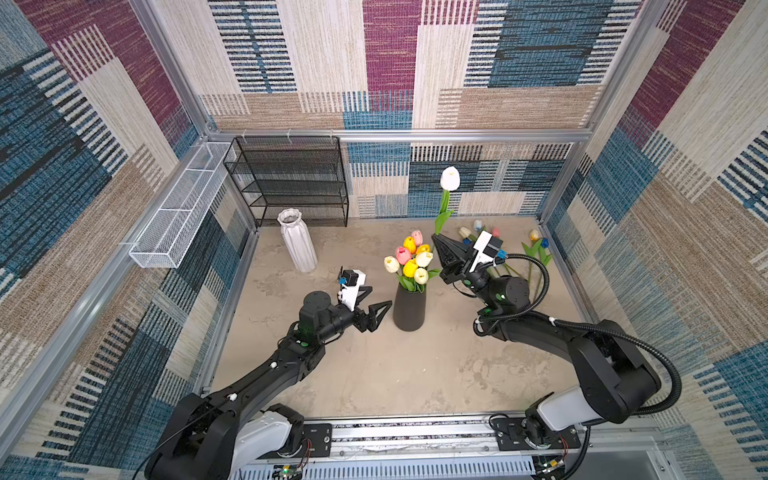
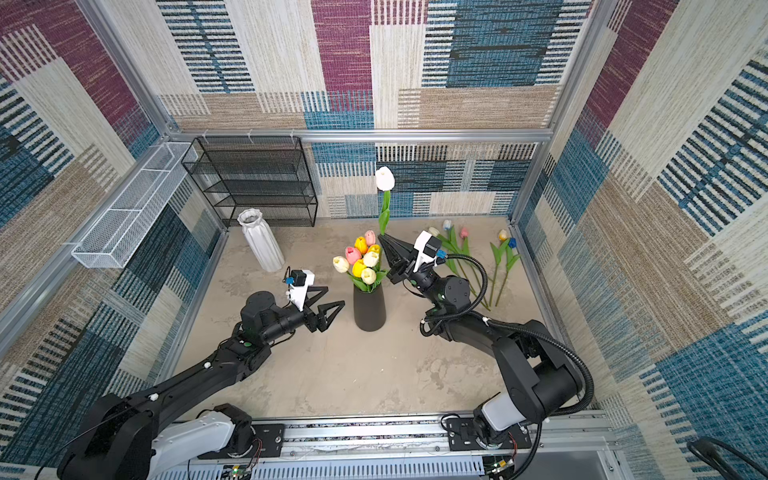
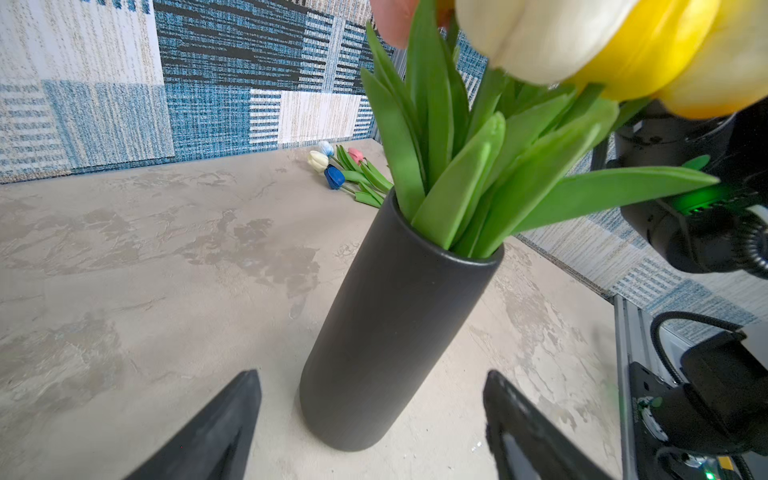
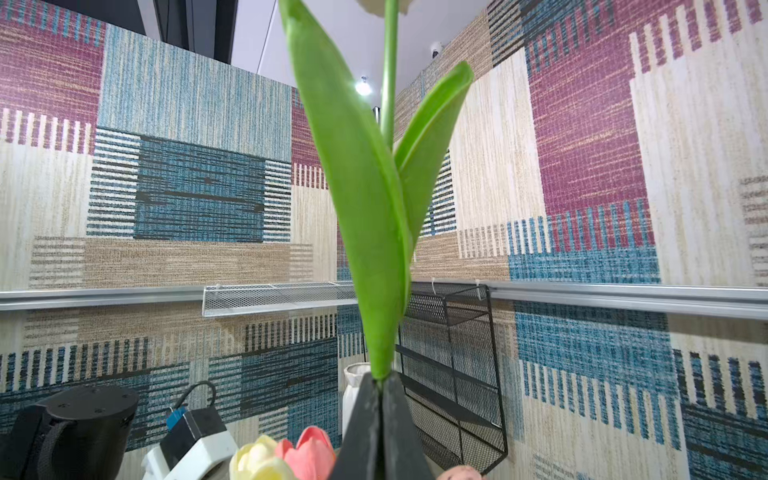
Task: Arrange the flowers into the vase
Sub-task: 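Carry the white tulip over the dark grey vase with the right gripper, then lower the white tulip stem into the vase with the right gripper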
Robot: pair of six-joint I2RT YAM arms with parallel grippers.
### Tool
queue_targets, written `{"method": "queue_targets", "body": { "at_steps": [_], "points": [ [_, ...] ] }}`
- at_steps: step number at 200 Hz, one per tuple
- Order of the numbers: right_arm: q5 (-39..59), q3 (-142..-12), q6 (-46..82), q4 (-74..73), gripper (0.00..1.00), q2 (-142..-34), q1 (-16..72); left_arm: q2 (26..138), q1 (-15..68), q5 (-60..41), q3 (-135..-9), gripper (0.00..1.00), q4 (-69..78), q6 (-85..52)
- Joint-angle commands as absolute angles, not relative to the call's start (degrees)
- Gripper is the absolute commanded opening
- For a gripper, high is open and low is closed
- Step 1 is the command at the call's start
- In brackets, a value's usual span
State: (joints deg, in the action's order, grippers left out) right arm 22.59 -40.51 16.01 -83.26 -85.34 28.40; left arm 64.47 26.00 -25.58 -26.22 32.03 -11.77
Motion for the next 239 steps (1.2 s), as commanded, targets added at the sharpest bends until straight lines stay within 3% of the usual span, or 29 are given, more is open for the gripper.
{"method": "queue_targets", "body": {
  "at_steps": [1,239],
  "points": [
    [23.6,-40.2,16.9,-101.0,0.00,-84.3,28.5,64.6,26.0,-25.8,-26.1,0.87,33.3,-11.2],
    [27.7,-38.6,22.2,-98.2,0.00,-85.4,28.5,67.9,26.0,-26.4,-26.1,0.86,37.0,-12.0]
  ]
}}
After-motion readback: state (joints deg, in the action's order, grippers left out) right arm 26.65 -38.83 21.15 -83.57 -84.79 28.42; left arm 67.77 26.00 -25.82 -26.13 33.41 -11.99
